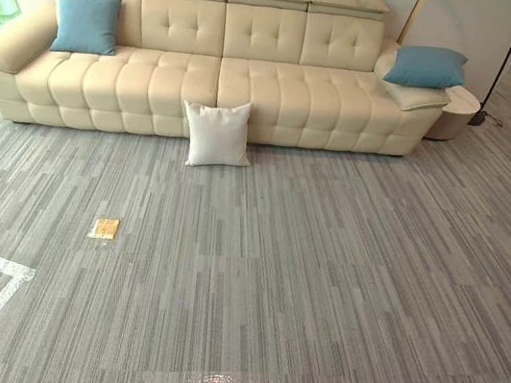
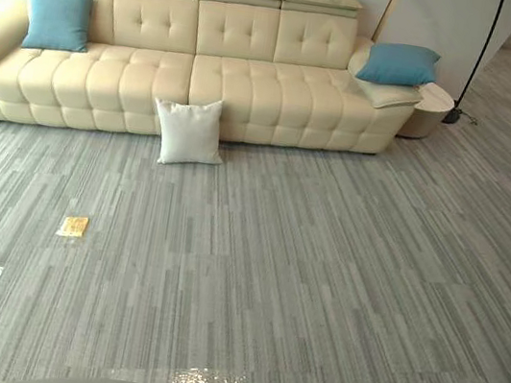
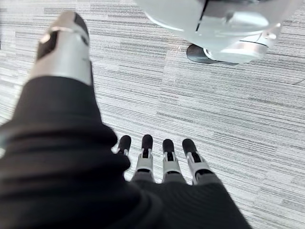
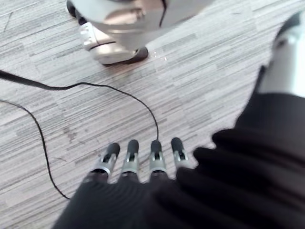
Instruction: Pick up cushions and gather them together orderly.
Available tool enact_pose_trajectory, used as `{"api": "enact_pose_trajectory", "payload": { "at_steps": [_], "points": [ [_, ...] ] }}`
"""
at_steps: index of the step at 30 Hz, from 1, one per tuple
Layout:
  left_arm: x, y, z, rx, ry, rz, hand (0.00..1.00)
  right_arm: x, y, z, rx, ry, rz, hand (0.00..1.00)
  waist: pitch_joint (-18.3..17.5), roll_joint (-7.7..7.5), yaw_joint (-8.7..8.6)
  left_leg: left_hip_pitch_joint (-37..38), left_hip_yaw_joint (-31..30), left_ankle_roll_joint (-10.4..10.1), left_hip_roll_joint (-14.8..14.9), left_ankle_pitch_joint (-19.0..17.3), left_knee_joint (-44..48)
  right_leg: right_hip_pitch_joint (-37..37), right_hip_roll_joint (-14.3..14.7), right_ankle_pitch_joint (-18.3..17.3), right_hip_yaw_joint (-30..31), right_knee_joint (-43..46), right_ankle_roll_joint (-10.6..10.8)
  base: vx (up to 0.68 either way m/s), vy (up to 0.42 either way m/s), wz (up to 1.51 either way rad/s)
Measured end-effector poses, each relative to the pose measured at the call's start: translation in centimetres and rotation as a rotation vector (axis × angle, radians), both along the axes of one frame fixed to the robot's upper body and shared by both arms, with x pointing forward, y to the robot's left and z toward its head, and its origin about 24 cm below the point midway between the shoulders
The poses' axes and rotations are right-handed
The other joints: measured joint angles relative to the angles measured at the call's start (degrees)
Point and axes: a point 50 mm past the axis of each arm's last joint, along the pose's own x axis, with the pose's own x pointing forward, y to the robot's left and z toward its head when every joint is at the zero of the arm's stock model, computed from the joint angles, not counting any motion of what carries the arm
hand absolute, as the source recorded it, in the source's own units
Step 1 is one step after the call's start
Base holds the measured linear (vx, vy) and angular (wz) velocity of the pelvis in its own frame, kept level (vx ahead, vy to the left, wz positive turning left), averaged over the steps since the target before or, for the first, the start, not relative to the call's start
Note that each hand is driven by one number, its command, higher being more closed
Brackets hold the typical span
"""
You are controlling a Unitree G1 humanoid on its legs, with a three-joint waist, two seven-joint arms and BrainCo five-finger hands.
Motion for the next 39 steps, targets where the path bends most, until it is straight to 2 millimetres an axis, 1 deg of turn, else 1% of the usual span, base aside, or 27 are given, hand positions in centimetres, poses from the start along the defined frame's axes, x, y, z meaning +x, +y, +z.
{"api": "enact_pose_trajectory", "payload": {
  "at_steps": [1, 2, 4, 5, 6, 7, 8, 9, 10, 14, 21, 23, 26, 34, 39],
  "points": [
    [0.0, 0.0, 0.0, -0.001, 0.000, 0.003, 0.00, 0.0, 0.0, 0.0, 0.000, -0.001, -0.004, 0.00, 0.05, -1.22, 0.02, 0.56, 0.05, -0.01, 0.02, -0.01, -0.27, 0.82, 0.04, 0.26, -0.03, -0.89, -0.02, 0.00, 0.000, 0.00],
    [0.0, 0.0, 0.0, -0.001, 0.000, 0.004, 0.00, 0.0, 0.0, 0.0, 0.000, -0.002, -0.010, 0.00, 0.26, -0.24, 0.02, 0.67, 0.07, -0.05, 0.02, 0.03, -0.73, 0.83, 0.09, 0.40, -0.05, -1.32, -0.08, 0.04, 0.012, -0.01],
    [0.1, 0.0, 0.0, -0.001, -0.002, 0.005, 0.00, 0.2, 0.0, 0.0, 0.000, -0.007, -0.010, 0.00, 0.05, -0.99, 0.09, 0.67, 0.34, -0.06, 0.02, 0.16, -1.02, 1.11, 0.12, 0.87, -0.04, -2.47, -0.03, 0.04, 0.013, -0.03],
    [0.1, 0.0, 0.0, -0.001, -0.002, 0.005, 0.00, 0.3, 0.0, 0.0, 0.000, -0.008, -0.010, 0.00, 0.28, -0.03, 0.10, 0.65, 0.46, -0.07, 0.02, 0.19, -1.05, 1.21, 0.12, 1.01, -0.04, -2.80, -0.06, 0.05, 0.014, -0.04],
    [0.1, 0.0, 0.0, -0.001, -0.001, 0.005, 0.00, 0.3, 0.0, 0.0, 0.000, -0.010, -0.009, 0.00, 0.66, -1.25, 0.15, 0.69, 0.60, -0.04, 0.02, 0.21, -1.09, 1.46, 0.12, 1.19, -0.03, -3.29, -0.01, 0.00, 0.000, 0.00],
    [0.1, 0.0, 0.0, -0.002, 0.000, 0.005, 0.00, 0.4, 0.0, 0.0, 0.000, -0.010, -0.009, 0.00, 0.68, -1.17, 0.18, 0.69, 0.64, -0.03, 0.02, 0.22, -1.14, 1.51, 0.14, 1.28, -0.03, -3.49, -0.03, 0.02, 0.006, -0.05],
    [0.1, 0.0, 0.0, -0.003, 0.002, 0.005, 0.00, 0.4, 0.0, 0.0, 0.000, -0.012, -0.008, 0.00, 0.49, -0.57, 0.25, 0.69, 0.94, 0.34, 0.02, 0.46, -1.29, 1.67, 0.16, 1.50, 0.07, -4.18, 0.04, 0.02, 0.004, -0.08],
    [0.0, 0.0, -0.1, -0.003, 0.004, 0.005, 0.00, 0.5, -0.1, 0.0, -0.001, -0.014, -0.007, 0.00, 0.70, -0.88, 0.39, 0.79, 1.17, 0.39, 0.04, 0.55, -1.79, 1.64, 0.25, 1.88, 0.17, -4.61, 0.08, 0.02, 0.005, -0.08],
    [0.0, 0.0, -0.1, -0.003, 0.004, 0.005, 0.00, 0.6, 0.0, 0.1, -0.001, -0.015, -0.007, 0.00, 0.57, -0.66, 0.39, 0.76, 1.22, 0.39, 0.04, 0.55, -1.84, 1.65, 0.25, 1.94, 0.22, -4.77, 0.10, 0.02, 0.006, -0.07],
    [0.2, 0.1, 0.0, -0.001, 0.001, 0.003, 0.00, 1.0, 0.0, 0.1, -0.004, -0.016, 0.011, 0.00, 0.75, -0.93, 0.46, 0.80, 1.41, 0.39, 0.03, 0.54, -1.97, 1.65, 0.29, 2.25, 0.41, -5.57, 0.12, 0.00, 0.000, 0.00],
    [0.7, 0.4, 0.0, 0.006, -0.002, -0.002, 0.00, 2.4, 0.2, 0.1, -0.005, -0.023, 0.055, 0.00, 1.32, -1.74, 0.81, 1.05, 2.20, 0.37, 0.07, 0.49, -1.93, 1.59, 0.46, 2.61, 1.48, -5.86, 0.10, -0.03, 0.004, -0.06],
    [0.8, 0.4, 0.0, 0.007, -0.004, -0.003, 0.00, 2.8, 0.2, 0.1, -0.007, -0.030, 0.065, 0.00, 1.35, -1.78, 1.12, 0.72, 2.83, 0.36, 0.10, 0.44, -1.91, 1.38, 0.53, 2.77, 2.03, -5.98, 0.16, -0.08, 0.002, -0.18],
    [0.8, 0.5, 0.0, 0.009, 0.000, -0.006, 0.00, 3.1, 0.3, 0.1, -0.008, -0.033, 0.083, 0.00, 1.35, -1.79, 1.04, 0.59, 3.05, -0.04, 0.08, 0.15, -1.91, 0.97, 0.54, 2.76, 2.33, -6.00, 0.23, -0.07, -0.003, -0.07],
    [0.9, 0.5, -0.1, 0.012, 0.007, -0.010, 0.00, 3.6, 0.2, 0.2, -0.013, -0.043, 0.089, 0.00, 1.36, -1.78, 0.98, 0.70, 4.20, -0.10, 0.30, 0.02, -1.77, 0.49, 0.96, 3.07, 3.86, -5.99, -0.03, -0.02, -0.004, -0.08],
    [0.9, 0.5, -0.1, 0.016, 0.014, -0.007, 0.00, 4.1, 0.2, 0.3, -0.014, -0.053, 0.092, 0.00, 1.40, -1.74, 0.92, 0.44, 6.07, -0.08, 0.48, -1.10, -0.81, -0.26, 1.26, 3.31, 5.63, -6.00, 0.08, -0.02, 0.006, -0.21]
  ]
}}
